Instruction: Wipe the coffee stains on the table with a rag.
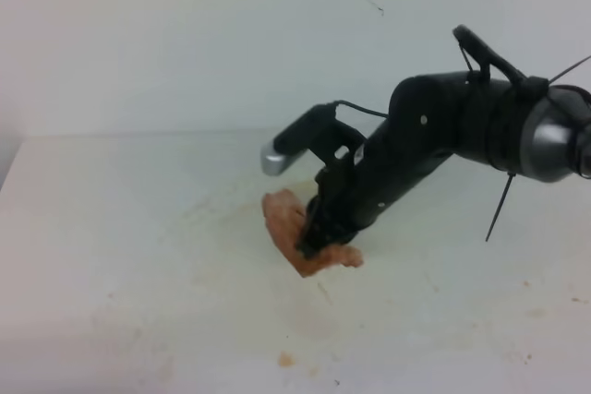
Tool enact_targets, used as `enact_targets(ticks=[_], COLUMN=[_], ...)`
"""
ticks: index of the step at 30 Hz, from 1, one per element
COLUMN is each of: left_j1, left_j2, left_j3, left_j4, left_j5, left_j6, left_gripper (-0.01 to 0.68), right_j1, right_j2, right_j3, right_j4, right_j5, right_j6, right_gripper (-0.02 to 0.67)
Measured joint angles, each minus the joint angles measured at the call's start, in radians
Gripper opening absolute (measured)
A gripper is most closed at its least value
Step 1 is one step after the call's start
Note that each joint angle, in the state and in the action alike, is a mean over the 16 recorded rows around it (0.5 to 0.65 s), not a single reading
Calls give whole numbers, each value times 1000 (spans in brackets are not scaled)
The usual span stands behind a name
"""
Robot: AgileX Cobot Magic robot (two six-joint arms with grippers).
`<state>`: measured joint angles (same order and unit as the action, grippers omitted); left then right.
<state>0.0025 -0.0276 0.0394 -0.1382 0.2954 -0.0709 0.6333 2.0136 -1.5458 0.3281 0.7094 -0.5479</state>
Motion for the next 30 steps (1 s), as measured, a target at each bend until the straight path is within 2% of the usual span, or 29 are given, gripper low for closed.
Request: enact_targets(ticks=[7, 12, 16, 25, 28, 30], left_j1=[0, 0, 0, 0, 0, 0], left_j2=[0, 0, 0, 0, 0, 0], left_j3=[0, 0, 0, 0, 0, 0], left_j4=[0, 0, 0, 0, 0, 0], left_j5=[0, 0, 0, 0, 0, 0], left_j6=[0, 0, 0, 0, 0, 0], left_gripper=[1, 1, 1, 1, 1, 1], right_j1=[1, 1, 0, -1, -1, -1], right_j2=[42, 97, 131, 147, 132, 115], right_j3=[-107, -146, -162, -226, -259, -281], right_j4=[202, 277, 292, 275, 243, 209], right_j5=[-19, -33, -29, 55, 107, 145], right_j6=[-92, -125, -129, -111, -94, -77], right_gripper=[5, 26, 90, 301, 317, 292])
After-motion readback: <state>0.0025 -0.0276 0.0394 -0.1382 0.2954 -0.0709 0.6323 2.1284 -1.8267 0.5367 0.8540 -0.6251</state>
